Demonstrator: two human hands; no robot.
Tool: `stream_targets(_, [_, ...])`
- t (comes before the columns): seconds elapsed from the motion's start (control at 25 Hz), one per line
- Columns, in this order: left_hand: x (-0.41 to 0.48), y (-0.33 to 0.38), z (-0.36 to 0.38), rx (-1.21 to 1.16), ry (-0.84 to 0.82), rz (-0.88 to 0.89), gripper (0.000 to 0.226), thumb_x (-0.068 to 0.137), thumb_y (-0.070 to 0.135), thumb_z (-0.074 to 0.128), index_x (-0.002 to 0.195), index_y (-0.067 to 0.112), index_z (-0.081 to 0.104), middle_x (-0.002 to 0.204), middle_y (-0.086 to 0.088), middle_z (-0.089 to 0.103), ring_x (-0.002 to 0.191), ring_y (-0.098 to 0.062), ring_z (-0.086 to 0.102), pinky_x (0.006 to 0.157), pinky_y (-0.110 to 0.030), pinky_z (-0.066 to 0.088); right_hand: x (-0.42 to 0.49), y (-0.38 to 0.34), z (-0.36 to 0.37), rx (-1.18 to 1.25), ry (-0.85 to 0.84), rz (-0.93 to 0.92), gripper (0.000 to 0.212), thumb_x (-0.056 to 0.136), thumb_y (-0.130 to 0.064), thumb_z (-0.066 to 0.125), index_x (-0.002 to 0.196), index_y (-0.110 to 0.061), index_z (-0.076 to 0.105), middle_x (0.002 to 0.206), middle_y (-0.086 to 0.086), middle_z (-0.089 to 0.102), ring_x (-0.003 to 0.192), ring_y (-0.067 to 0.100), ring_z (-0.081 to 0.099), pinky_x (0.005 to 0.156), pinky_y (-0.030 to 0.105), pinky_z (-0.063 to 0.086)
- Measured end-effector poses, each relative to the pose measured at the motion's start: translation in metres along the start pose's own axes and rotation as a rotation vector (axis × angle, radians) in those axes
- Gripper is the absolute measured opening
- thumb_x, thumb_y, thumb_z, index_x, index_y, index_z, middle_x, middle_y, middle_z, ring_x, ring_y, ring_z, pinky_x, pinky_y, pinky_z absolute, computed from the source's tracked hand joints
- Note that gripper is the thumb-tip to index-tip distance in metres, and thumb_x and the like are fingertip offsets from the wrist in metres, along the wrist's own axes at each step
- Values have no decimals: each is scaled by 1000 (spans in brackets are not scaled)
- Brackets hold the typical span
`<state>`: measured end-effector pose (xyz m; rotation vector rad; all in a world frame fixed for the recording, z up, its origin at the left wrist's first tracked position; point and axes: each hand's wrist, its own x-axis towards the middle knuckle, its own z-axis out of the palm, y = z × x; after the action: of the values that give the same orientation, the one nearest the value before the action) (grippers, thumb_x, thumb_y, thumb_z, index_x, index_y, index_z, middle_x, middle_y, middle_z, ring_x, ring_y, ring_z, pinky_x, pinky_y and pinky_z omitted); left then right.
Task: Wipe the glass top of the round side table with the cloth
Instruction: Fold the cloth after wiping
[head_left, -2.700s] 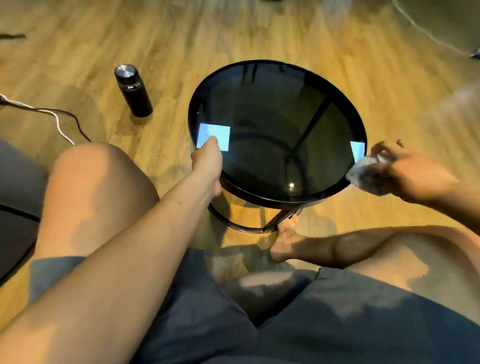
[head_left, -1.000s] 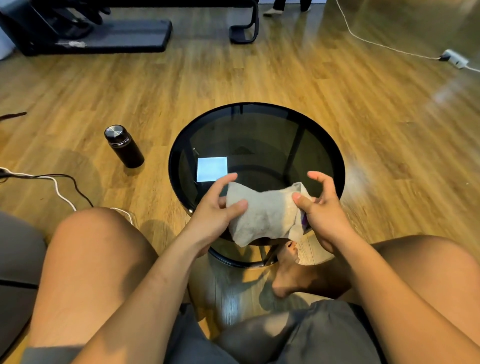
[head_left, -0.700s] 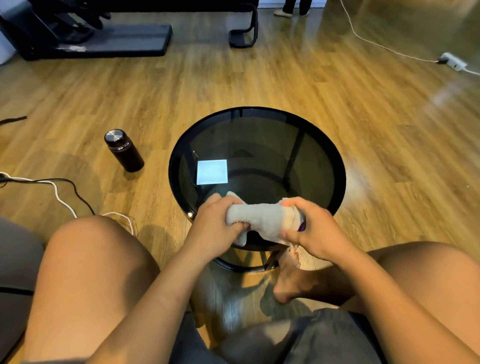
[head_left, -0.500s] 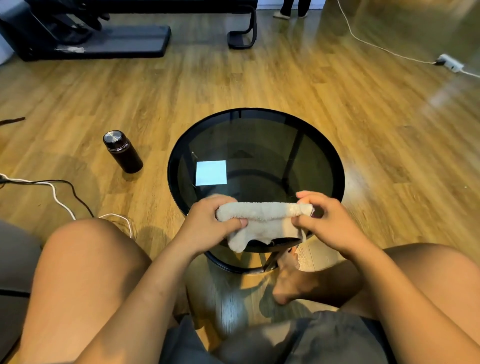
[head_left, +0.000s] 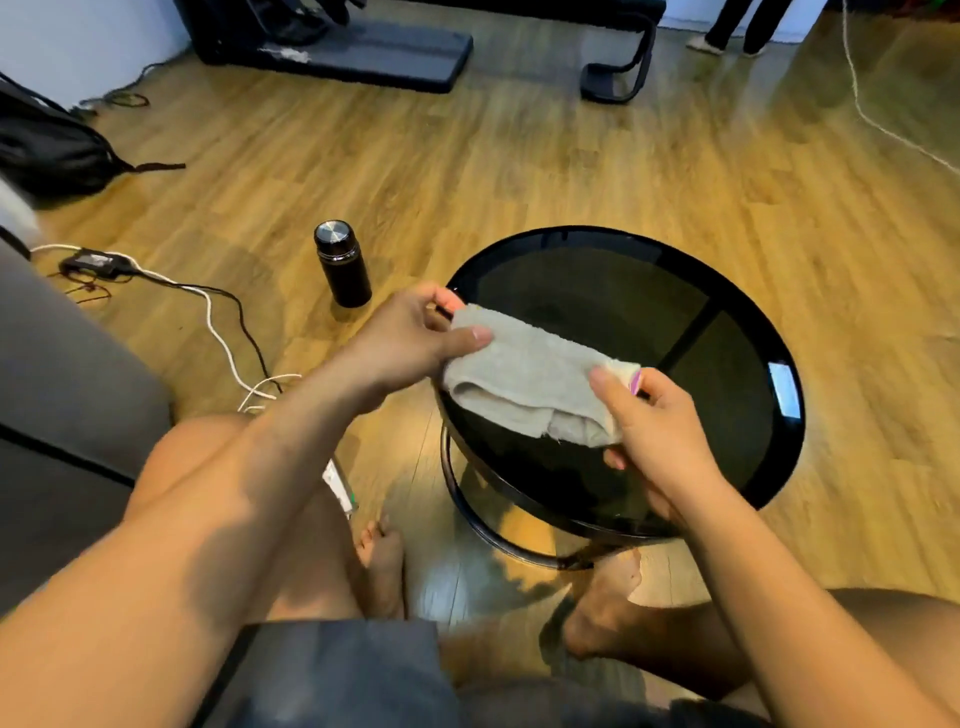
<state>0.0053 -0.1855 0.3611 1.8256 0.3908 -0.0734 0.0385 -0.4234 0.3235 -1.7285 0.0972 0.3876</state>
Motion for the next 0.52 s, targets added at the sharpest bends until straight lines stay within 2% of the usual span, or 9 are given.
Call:
stream_targets(0.12, [22,-11,-76,-91,66,-27,28,88,0,67,95,20,49,80,-6,56,63,-17,55,49,-27,45,33,-23,84,57,-104,15,20,94,-32,60,105,-15,59,96,11,66,71,21,57,45,26,41])
stream_targets(0.2, [31,-37,-119,-171,133,-76,36,87,-11,61,98,19,46,78,-5,57,60,-13,58,47,-24,50,52,-28,134,53,-158,46,14,93,-24,60,104,-16,60,103,11,69,76,22,61,52,29,46])
stream_targets(0.28, [39,-86,-153,-229,211,-166,35,85,-13,63,103,14,50,75,-3,62,61,-12,64,55,-26,56,71,-21,186,2,-214,79,16,92,-17,57,108,-17,57,102,5,68,80,17,63,57,28,49])
stream_targets(0.4, [49,-184,-163,-281,323,-349,24,84,-8,69,102,4,59,76,-8,68,70,-22,66,72,-38,58,94,18,250,-165,-230,89,39,93,-7,50,123,-30,43,90,-9,57,77,13,59,61,26,49])
stream_targets(0.44, [52,-213,-157,-297,355,-404,24,83,-7,71,102,3,59,77,-10,68,73,-25,64,76,-41,55,100,36,266,-229,-224,90,42,92,-4,49,123,-32,41,90,-8,57,77,13,58,61,24,48])
stream_targets(0.52, [61,-258,-141,-318,405,-442,28,80,-6,75,101,2,58,76,-12,64,74,-26,59,77,-41,49,115,66,282,-344,-170,69,42,92,1,49,122,-28,42,98,-3,61,79,12,56,52,11,42])
